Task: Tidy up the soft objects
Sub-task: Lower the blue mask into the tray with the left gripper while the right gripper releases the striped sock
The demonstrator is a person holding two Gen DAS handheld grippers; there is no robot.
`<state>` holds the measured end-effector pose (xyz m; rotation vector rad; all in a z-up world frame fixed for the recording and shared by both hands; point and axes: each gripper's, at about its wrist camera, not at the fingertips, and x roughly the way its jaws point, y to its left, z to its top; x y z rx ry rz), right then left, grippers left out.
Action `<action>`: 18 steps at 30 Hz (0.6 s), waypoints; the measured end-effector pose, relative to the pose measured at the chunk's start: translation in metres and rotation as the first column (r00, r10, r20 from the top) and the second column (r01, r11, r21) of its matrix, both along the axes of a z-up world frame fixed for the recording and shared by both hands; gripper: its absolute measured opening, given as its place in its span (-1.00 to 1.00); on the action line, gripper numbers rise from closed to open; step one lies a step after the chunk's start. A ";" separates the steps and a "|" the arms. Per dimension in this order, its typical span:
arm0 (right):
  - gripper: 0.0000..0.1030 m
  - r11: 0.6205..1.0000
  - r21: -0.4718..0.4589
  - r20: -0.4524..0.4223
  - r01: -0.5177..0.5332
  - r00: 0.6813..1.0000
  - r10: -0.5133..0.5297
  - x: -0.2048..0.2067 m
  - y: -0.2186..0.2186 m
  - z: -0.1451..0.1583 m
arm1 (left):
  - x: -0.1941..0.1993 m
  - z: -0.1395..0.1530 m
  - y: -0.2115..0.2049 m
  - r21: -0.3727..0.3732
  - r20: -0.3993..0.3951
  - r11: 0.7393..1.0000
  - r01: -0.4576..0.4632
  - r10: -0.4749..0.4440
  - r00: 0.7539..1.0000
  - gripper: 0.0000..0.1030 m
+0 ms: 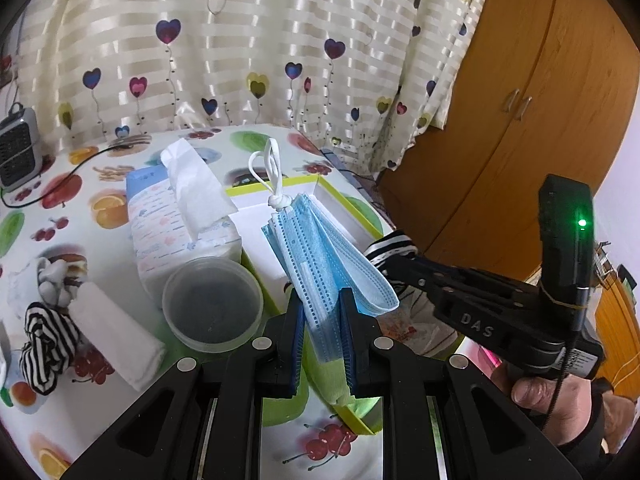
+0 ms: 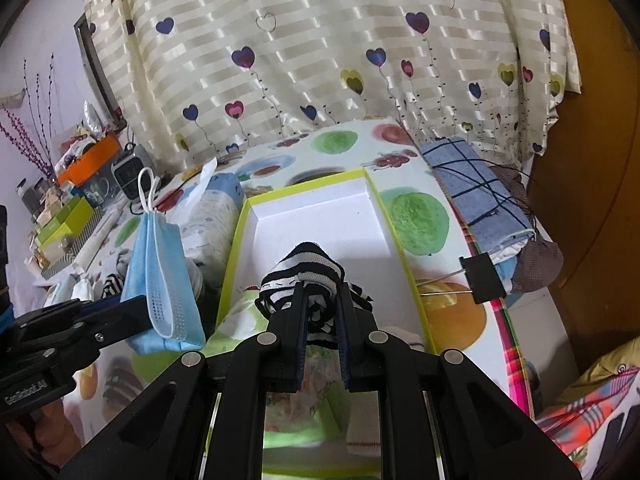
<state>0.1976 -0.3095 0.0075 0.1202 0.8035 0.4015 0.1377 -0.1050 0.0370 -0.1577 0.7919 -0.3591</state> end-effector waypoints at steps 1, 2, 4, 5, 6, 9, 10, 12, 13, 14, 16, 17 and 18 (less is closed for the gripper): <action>-0.73 1.000 0.000 -0.008 -0.002 1.000 0.002 0.002 0.000 -0.002 | 0.001 -0.001 -0.001 0.001 -0.001 1.000 0.001 -0.001 1.000 -0.70; -0.73 1.000 -0.002 -0.017 -0.003 1.000 0.003 0.004 0.000 -0.005 | 0.003 -0.001 -0.002 0.003 -0.003 1.000 0.004 -0.004 1.000 -0.70; -0.63 1.000 -0.013 -0.019 0.002 1.000 -0.002 0.006 -0.001 -0.007 | 0.005 -0.003 -0.004 0.004 -0.007 1.000 0.008 -0.008 1.000 -0.70; -0.59 1.000 -0.019 -0.014 0.006 1.000 -0.006 0.007 -0.001 -0.007 | 0.007 -0.004 -0.005 0.006 -0.010 1.000 0.010 -0.010 1.000 -0.70; -0.52 1.000 -0.020 -0.007 0.006 1.000 -0.006 0.006 -0.002 -0.007 | 0.008 -0.005 -0.006 0.006 -0.011 1.000 0.011 -0.011 1.000 -0.70; -0.19 1.000 -0.014 0.011 0.009 1.000 -0.009 0.006 -0.006 -0.004 | 0.012 -0.006 -0.010 0.008 -0.017 1.000 0.018 -0.018 1.000 -0.70; -0.13 1.000 -0.013 0.017 0.013 1.000 -0.013 0.005 -0.008 -0.004 | 0.013 -0.007 -0.011 0.009 -0.019 1.000 0.022 -0.022 1.000 -0.70; -0.13 0.999 -0.003 0.029 0.032 0.999 -0.032 0.004 -0.013 0.000 | 0.015 -0.008 -0.015 0.011 -0.021 1.000 0.029 -0.029 0.999 -0.70; -0.13 0.999 0.006 0.033 0.039 0.999 -0.040 0.003 -0.016 0.002 | 0.016 -0.009 -0.017 0.012 -0.024 0.999 0.034 -0.034 0.999 -0.70; -0.13 0.999 0.013 0.038 0.047 0.998 -0.048 0.002 -0.019 0.003 | 0.017 -0.009 -0.019 0.012 -0.027 0.999 0.039 -0.038 0.999 -0.70; -0.13 0.998 0.021 0.053 0.067 0.996 -0.068 -0.001 -0.026 0.008 | 0.019 -0.011 -0.025 0.013 -0.033 0.999 0.052 -0.051 0.998 -0.70; -0.13 0.997 0.024 0.055 0.074 0.996 -0.076 -0.002 -0.029 0.009 | 0.020 -0.013 -0.028 0.014 -0.037 0.998 0.062 -0.062 0.997 -0.70; -0.13 0.996 0.029 0.058 0.081 0.995 -0.082 -0.003 -0.032 0.011 | 0.020 -0.014 -0.031 0.014 -0.040 0.997 0.070 -0.069 0.997 -0.70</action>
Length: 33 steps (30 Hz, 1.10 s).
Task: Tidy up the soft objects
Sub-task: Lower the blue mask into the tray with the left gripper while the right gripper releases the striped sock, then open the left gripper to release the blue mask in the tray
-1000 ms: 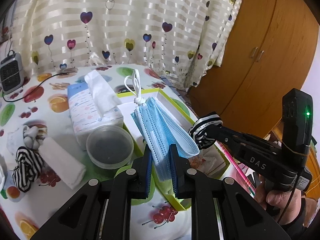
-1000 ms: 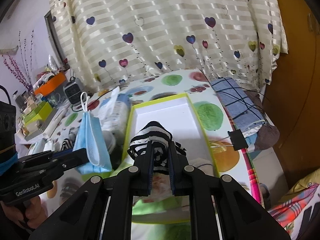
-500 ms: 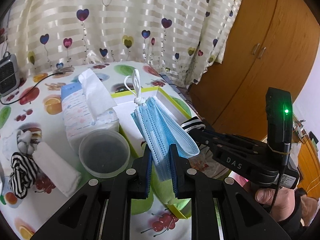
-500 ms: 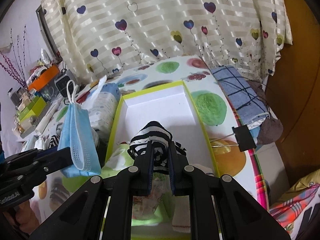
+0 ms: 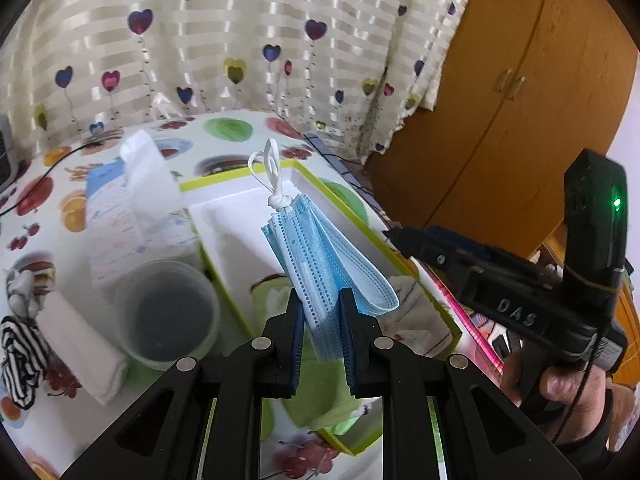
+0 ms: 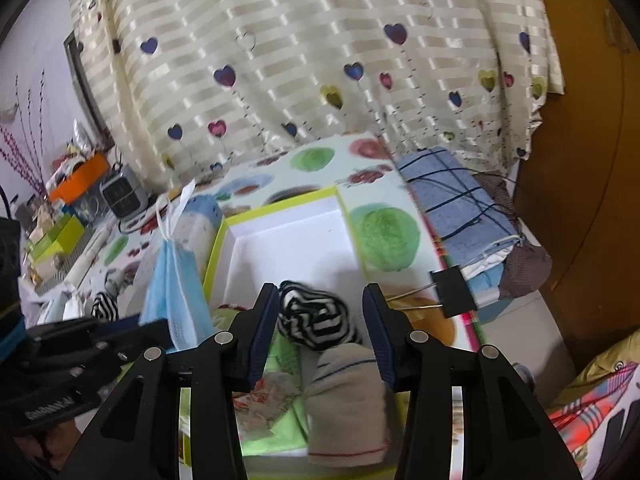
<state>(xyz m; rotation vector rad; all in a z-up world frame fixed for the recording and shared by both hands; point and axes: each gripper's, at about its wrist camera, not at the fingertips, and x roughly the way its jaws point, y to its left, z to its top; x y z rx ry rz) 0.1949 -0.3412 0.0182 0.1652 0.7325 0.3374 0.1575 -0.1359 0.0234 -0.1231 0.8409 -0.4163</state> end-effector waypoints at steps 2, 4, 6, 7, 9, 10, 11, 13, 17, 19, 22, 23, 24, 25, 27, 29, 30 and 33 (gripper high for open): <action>-0.13 1.000 0.005 0.004 0.010 1.000 -0.010 -0.002 -0.005 0.002 | 0.001 -0.003 -0.007 -0.001 -0.011 1.000 0.019 -0.019 1.000 -0.70; -0.13 1.000 0.005 0.006 0.015 1.000 -0.015 -0.003 -0.008 0.003 | 0.004 -0.007 -0.013 -0.004 -0.028 0.999 0.038 -0.038 0.999 -0.67; -0.13 1.000 0.008 0.003 0.018 1.000 -0.018 -0.004 -0.012 0.002 | 0.005 -0.010 -0.016 0.002 -0.037 0.999 0.044 -0.043 0.998 -0.55; -0.13 1.000 0.008 0.000 0.020 1.000 -0.020 -0.005 -0.013 0.002 | 0.006 -0.010 -0.017 0.001 -0.039 0.999 0.045 -0.044 0.998 -0.48; -0.13 1.000 0.012 -0.004 0.022 1.000 -0.022 -0.005 -0.015 0.000 | 0.006 -0.010 -0.016 -0.007 -0.040 0.999 0.044 -0.044 0.998 -0.41; -0.13 1.000 0.012 -0.005 0.022 1.000 -0.022 -0.006 -0.015 0.000 | 0.005 -0.010 -0.015 -0.007 -0.037 0.999 0.043 -0.043 0.998 -0.40; -0.13 1.000 0.012 -0.005 0.022 1.000 -0.022 -0.006 -0.015 0.000 | 0.005 -0.009 -0.015 -0.005 -0.033 0.999 0.041 -0.041 0.999 -0.40; -0.13 1.000 0.013 -0.006 0.021 1.000 -0.021 -0.006 -0.015 0.000 | 0.003 -0.008 -0.013 -0.004 -0.030 0.999 0.035 -0.036 0.999 -0.39; -0.13 1.000 0.009 -0.003 0.017 1.000 -0.017 -0.012 -0.016 0.000 | -0.001 -0.004 -0.009 -0.010 -0.019 1.000 0.029 -0.029 0.999 -0.38; -0.13 1.000 0.004 -0.001 0.013 1.000 -0.013 -0.016 -0.014 0.001 | -0.003 -0.002 -0.006 -0.015 -0.013 1.000 0.021 -0.021 1.000 -0.38; -0.13 1.000 -0.002 0.003 0.000 1.000 0.000 -0.023 -0.010 0.003 | -0.008 0.003 0.001 -0.025 -0.003 1.000 0.007 -0.007 1.000 -0.38; -0.13 1.000 -0.005 0.004 -0.004 1.000 0.004 -0.024 -0.008 0.004 | -0.009 0.004 0.003 -0.028 0.000 1.000 0.004 -0.004 1.000 -0.38; -0.13 1.000 -0.007 0.003 -0.008 1.000 0.008 -0.025 -0.005 0.005 | -0.011 0.006 0.005 -0.030 0.004 1.000 0.000 0.000 1.000 -0.38; -0.13 1.000 -0.007 0.002 -0.013 1.000 0.013 -0.026 -0.003 0.005 | -0.013 0.007 0.007 -0.032 0.006 0.999 -0.002 0.002 1.000 -0.38; -0.13 1.000 -0.008 0.000 -0.026 1.000 0.026 -0.029 0.002 0.006 | -0.016 0.008 0.010 -0.034 0.009 0.999 -0.007 0.008 1.000 -0.38; -0.13 0.999 -0.015 -0.001 -0.038 0.999 0.038 -0.032 0.007 0.006 | -0.020 0.008 0.013 -0.035 0.009 0.999 -0.012 0.012 1.000 -0.38; -0.13 0.999 -0.021 -0.005 -0.045 0.999 0.045 -0.033 0.011 0.005 | -0.021 0.008 0.014 -0.035 0.009 0.999 -0.013 0.013 1.000 -0.38; -0.13 0.998 -0.037 -0.016 -0.058 0.998 0.057 -0.033 0.019 0.003 | -0.025 0.008 0.019 -0.033 0.007 0.999 -0.021 0.021 1.000 -0.38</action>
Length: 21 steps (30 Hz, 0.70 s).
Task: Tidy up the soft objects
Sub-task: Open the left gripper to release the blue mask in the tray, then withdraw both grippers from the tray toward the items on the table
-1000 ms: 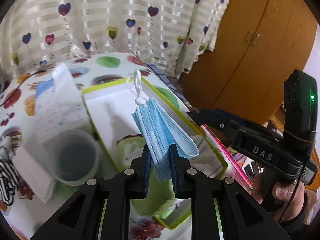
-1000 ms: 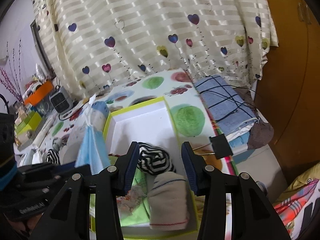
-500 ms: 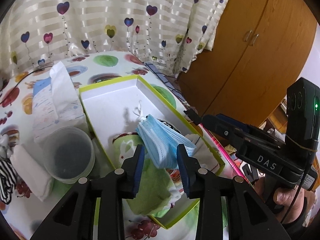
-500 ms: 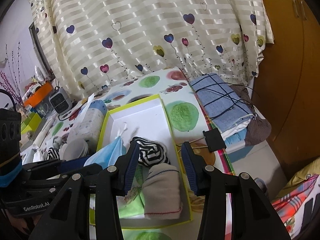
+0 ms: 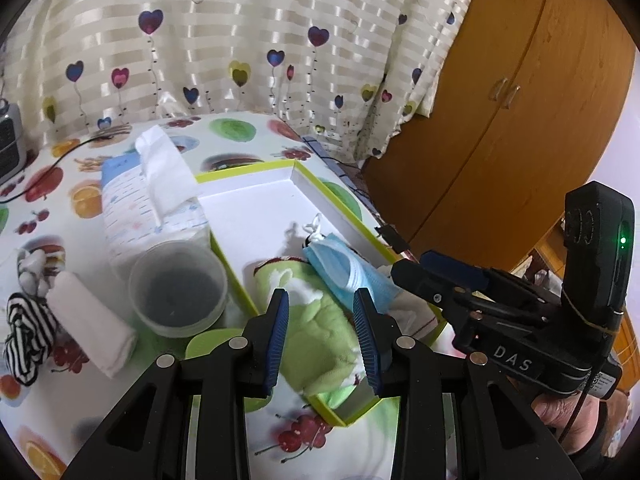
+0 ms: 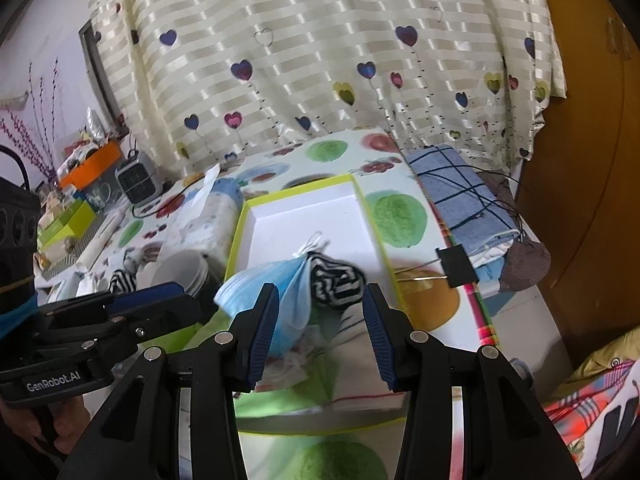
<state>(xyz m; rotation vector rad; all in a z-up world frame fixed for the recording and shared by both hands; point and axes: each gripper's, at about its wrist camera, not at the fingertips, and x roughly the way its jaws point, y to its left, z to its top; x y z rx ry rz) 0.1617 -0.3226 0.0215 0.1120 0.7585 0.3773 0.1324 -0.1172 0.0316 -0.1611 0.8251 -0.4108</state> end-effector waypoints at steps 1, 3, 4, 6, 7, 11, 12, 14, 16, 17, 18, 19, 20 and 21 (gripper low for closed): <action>-0.13 1.000 -0.006 -0.003 -0.001 1.000 0.001 -0.001 0.002 0.000 | -0.002 0.000 0.002 -0.001 0.001 1.000 -0.003 0.003 1.000 -0.38; -0.13 1.000 -0.012 -0.005 -0.005 1.000 0.005 -0.004 0.005 0.000 | -0.005 0.000 0.005 -0.002 0.002 1.000 -0.008 0.008 1.000 -0.38; -0.13 1.000 -0.014 -0.005 -0.007 1.000 0.007 -0.005 0.006 0.000 | -0.007 0.000 0.006 -0.002 0.004 1.000 -0.011 0.011 1.000 -0.38; -0.13 1.000 -0.018 -0.001 -0.012 1.000 0.012 -0.009 0.009 0.002 | -0.010 0.001 0.010 -0.004 0.007 1.000 -0.016 0.016 1.000 -0.38; -0.13 1.000 -0.019 0.001 -0.015 1.000 0.015 -0.010 0.010 0.003 | -0.011 0.002 0.011 -0.005 0.009 1.000 -0.018 0.018 1.000 -0.38; -0.13 0.999 -0.027 0.016 -0.023 1.000 0.023 -0.017 0.015 0.011 | -0.018 0.006 0.017 -0.011 0.021 1.000 -0.029 0.029 0.999 -0.38; -0.13 0.999 -0.029 0.020 -0.024 1.000 0.024 -0.019 0.016 0.013 | -0.019 0.007 0.019 -0.012 0.025 0.999 -0.033 0.033 0.999 -0.38; -0.13 0.999 -0.033 0.029 -0.027 0.999 0.028 -0.022 0.019 0.017 | -0.023 0.010 0.022 -0.015 0.034 0.999 -0.040 0.041 0.999 -0.38; -0.13 0.999 -0.037 0.037 -0.032 0.999 0.033 -0.026 0.022 0.021 | -0.028 0.012 0.027 -0.016 0.042 0.999 -0.051 0.051 0.998 -0.38; -0.13 0.999 -0.039 0.039 -0.034 0.999 0.036 -0.027 0.023 0.022 | -0.029 0.013 0.029 -0.018 0.044 0.998 -0.055 0.056 0.997 -0.38; -0.13 0.998 -0.043 0.041 -0.038 0.998 0.040 -0.029 0.025 0.024 | -0.031 0.013 0.031 -0.019 0.047 0.998 -0.060 0.061 0.997 -0.38; -0.13 0.998 -0.046 0.043 -0.042 0.998 0.044 -0.030 0.027 0.025 | -0.034 0.014 0.034 -0.021 0.049 0.998 -0.067 0.068 0.996 -0.38; -0.13 0.998 -0.050 0.046 -0.047 0.998 0.049 -0.032 0.030 0.026 | -0.035 0.014 0.037 -0.022 0.050 0.997 -0.073 0.074 0.996 -0.38; -0.13 0.997 -0.053 0.048 -0.051 0.997 0.054 -0.034 0.032 0.027 | -0.037 0.014 0.040 -0.024 0.051 0.997 -0.078 0.079 0.996 -0.38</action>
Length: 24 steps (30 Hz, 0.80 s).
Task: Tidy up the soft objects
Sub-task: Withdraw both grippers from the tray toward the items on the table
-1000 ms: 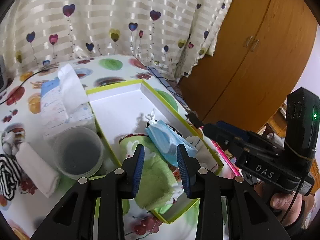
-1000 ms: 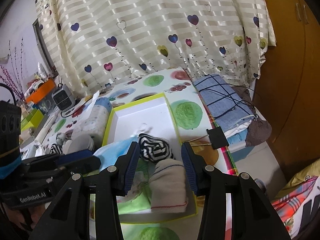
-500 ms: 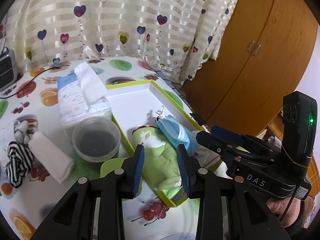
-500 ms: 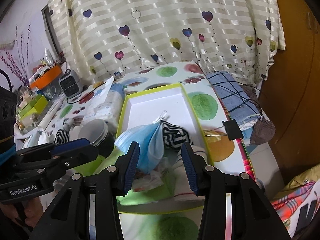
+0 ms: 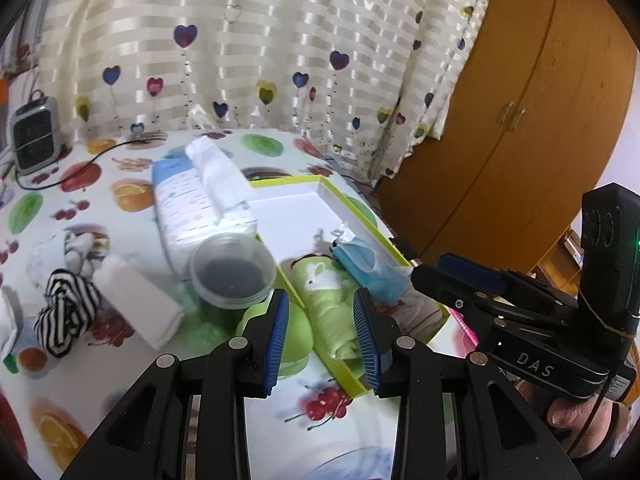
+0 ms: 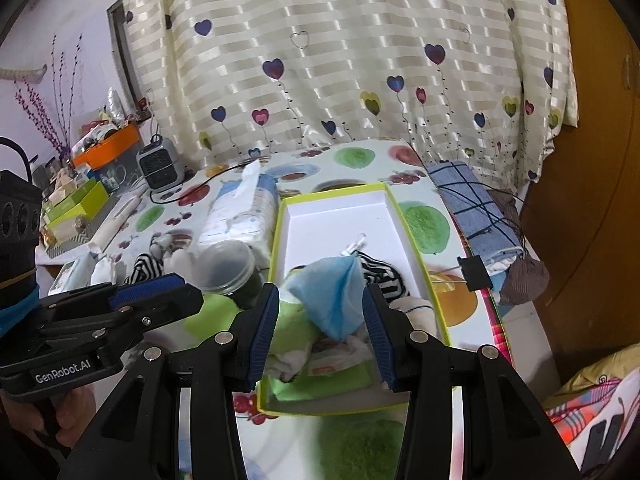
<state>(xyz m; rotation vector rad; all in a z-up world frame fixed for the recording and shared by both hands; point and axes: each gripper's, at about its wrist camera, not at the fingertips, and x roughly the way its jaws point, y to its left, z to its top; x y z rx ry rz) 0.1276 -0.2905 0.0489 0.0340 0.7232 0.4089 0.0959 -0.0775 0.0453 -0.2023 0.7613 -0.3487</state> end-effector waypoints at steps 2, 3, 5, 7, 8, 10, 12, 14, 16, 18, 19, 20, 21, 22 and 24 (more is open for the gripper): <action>-0.13 1.000 -0.003 0.001 -0.011 1.000 0.011 -0.004 0.005 0.001 | -0.004 0.000 0.007 -0.004 0.000 1.000 -0.013 0.013 1.000 -0.38; -0.13 1.000 -0.006 0.002 -0.016 1.000 0.016 -0.006 0.007 0.002 | -0.006 -0.001 0.009 -0.006 0.000 1.000 -0.018 0.018 1.000 -0.38; -0.13 1.000 -0.009 0.003 -0.025 1.000 0.025 -0.010 0.011 0.003 | -0.011 -0.002 0.016 -0.011 0.000 0.999 -0.033 0.033 0.999 -0.38; -0.13 0.999 -0.012 0.000 -0.035 0.999 0.035 -0.013 0.015 0.002 | -0.017 -0.005 0.023 -0.016 -0.002 0.999 -0.049 0.049 0.999 -0.38; -0.13 0.999 -0.016 0.000 -0.042 0.999 0.042 -0.015 0.018 0.002 | -0.020 -0.007 0.028 -0.018 -0.007 0.998 -0.061 0.060 0.998 -0.38; -0.13 0.998 -0.020 0.002 -0.052 0.999 0.052 -0.018 0.022 0.003 | -0.024 -0.010 0.034 -0.022 -0.015 0.997 -0.074 0.074 0.997 -0.38; -0.13 0.998 -0.024 0.009 -0.064 0.998 0.065 -0.023 0.027 0.004 | -0.028 -0.014 0.042 -0.024 -0.022 0.996 -0.091 0.090 0.996 -0.38; -0.13 0.997 -0.029 0.017 -0.075 0.997 0.076 -0.026 0.032 0.004 | -0.032 -0.016 0.049 -0.028 -0.027 0.994 -0.104 0.103 0.994 -0.38; -0.13 0.996 -0.032 0.023 -0.087 0.996 0.088 -0.030 0.037 0.005 | -0.036 -0.017 0.055 -0.034 -0.028 0.993 -0.115 0.114 0.993 -0.38; -0.13 0.995 -0.034 0.024 -0.097 0.995 0.098 -0.033 0.042 0.005 | -0.040 -0.017 0.061 -0.041 -0.028 0.991 -0.127 0.126 0.992 -0.38; -0.13 0.994 -0.035 0.026 -0.102 0.994 0.103 -0.033 0.043 0.006 | -0.041 -0.018 0.063 -0.045 -0.029 0.990 -0.132 0.131 0.991 -0.38; -0.13 0.993 -0.035 0.027 -0.110 0.993 0.111 -0.035 0.046 0.006 | -0.043 -0.019 0.066 -0.048 -0.031 0.989 -0.139 0.138 0.990 -0.38; -0.13 0.992 -0.034 0.028 -0.118 0.992 0.119 -0.036 0.048 0.006 | -0.045 -0.021 0.069 -0.050 -0.034 0.988 -0.147 0.145 0.989 -0.38; -0.13 0.991 -0.035 0.028 -0.127 0.991 0.128 -0.037 0.051 0.006 | -0.046 -0.022 0.071 -0.050 -0.038 0.987 -0.154 0.152 0.988 -0.38; -0.13 0.989 -0.034 0.030 -0.142 0.989 0.143 -0.040 0.055 0.005 | -0.050 -0.026 0.078 -0.050 -0.049 0.984 -0.170 0.168 0.985 -0.38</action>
